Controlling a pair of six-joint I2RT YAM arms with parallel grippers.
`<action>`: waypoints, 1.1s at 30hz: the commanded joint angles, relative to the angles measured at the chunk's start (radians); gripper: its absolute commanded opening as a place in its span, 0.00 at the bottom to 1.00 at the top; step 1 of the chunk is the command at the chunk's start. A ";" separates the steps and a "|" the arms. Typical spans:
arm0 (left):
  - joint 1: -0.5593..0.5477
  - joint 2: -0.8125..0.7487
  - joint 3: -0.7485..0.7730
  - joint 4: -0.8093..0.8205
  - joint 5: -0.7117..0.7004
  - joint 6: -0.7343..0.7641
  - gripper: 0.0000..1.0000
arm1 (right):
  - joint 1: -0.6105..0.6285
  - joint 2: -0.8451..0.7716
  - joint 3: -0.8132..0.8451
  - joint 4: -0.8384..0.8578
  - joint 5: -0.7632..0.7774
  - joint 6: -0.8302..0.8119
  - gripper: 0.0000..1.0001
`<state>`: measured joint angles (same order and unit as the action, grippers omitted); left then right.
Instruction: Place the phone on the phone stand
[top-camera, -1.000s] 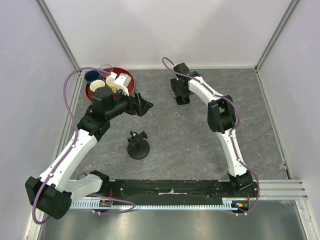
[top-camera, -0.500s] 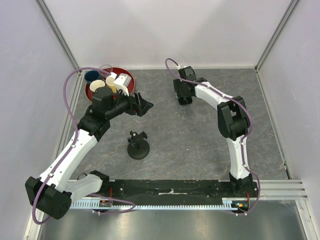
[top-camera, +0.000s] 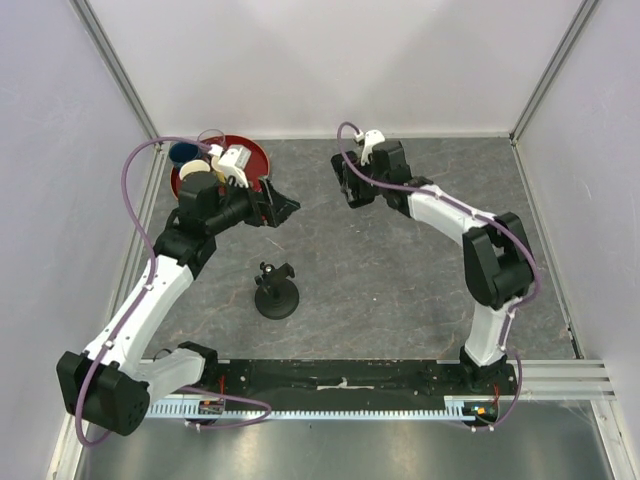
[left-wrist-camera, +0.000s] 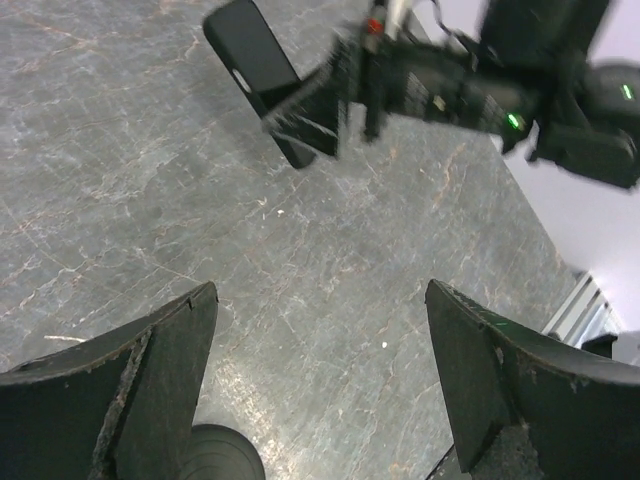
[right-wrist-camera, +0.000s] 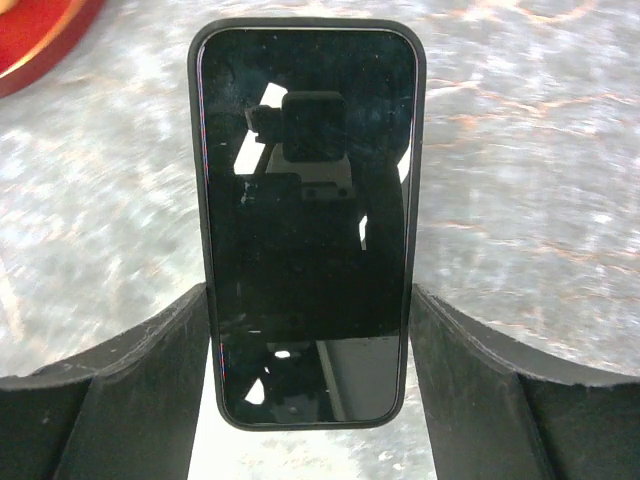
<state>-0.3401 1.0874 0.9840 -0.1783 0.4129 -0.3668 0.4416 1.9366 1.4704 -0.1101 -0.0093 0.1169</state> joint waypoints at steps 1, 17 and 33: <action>0.072 -0.003 -0.030 0.092 0.069 -0.112 0.91 | 0.055 -0.226 -0.170 0.367 -0.228 -0.109 0.00; 0.148 0.088 -0.031 0.148 0.211 -0.181 0.92 | 0.216 -0.301 -0.180 0.365 -0.354 -0.318 0.00; 0.197 0.089 -0.044 0.143 0.191 -0.212 0.88 | 0.286 -0.334 -0.145 0.248 -0.414 -0.421 0.00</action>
<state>-0.1486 1.1801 0.9390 -0.0727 0.5774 -0.5423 0.7151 1.6760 1.2640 0.0864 -0.3786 -0.2592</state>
